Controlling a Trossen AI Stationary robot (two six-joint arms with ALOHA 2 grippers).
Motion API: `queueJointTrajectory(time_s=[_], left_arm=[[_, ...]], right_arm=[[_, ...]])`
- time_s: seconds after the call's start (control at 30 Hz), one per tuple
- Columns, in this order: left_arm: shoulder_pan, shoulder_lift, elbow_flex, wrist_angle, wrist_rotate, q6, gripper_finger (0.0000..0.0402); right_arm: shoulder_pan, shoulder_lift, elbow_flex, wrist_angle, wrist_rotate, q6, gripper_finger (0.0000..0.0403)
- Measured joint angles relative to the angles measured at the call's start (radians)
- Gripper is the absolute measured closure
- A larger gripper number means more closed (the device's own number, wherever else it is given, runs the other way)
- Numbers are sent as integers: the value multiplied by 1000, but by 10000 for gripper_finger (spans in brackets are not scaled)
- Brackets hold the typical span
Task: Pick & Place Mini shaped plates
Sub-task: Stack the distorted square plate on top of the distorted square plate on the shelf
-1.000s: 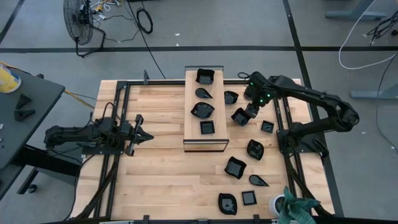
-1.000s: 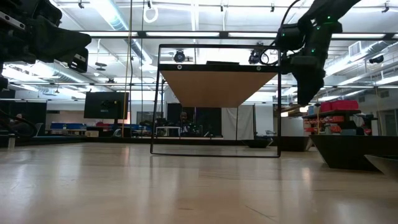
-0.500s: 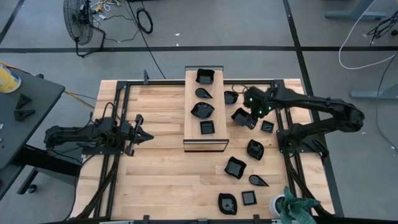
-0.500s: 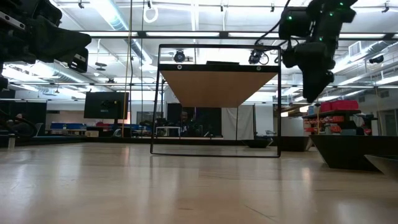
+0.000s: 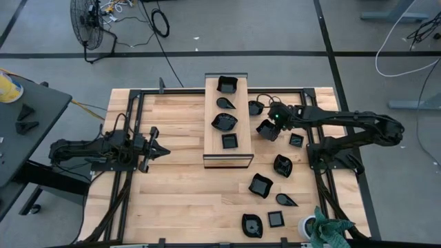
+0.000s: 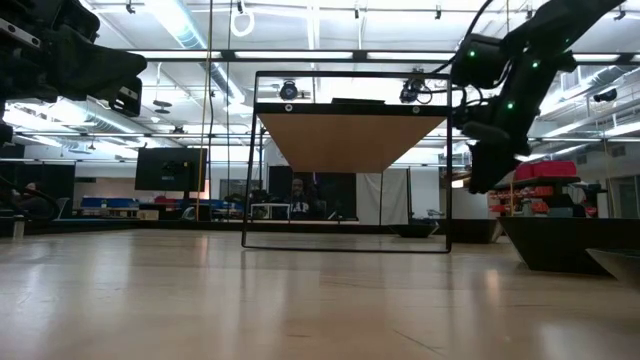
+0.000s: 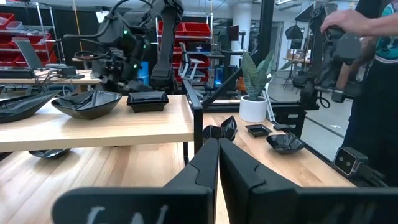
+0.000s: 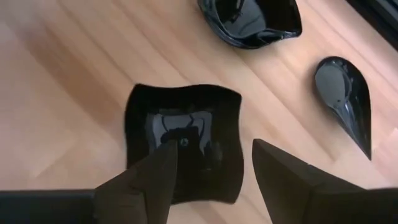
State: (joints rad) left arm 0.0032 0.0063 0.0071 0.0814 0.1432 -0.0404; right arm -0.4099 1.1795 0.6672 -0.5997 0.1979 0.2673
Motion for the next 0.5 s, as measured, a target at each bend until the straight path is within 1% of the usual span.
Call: queueJointTrajectory(time_s=[0.33,0.5], left_arm=[[0,0,0,0,0,0,383],[0,0,0,0,0,0,383]], right_arm=[[-51,128,-10,112,-5,-51,191],[-68,193,-10,136,-5,-61,191]])
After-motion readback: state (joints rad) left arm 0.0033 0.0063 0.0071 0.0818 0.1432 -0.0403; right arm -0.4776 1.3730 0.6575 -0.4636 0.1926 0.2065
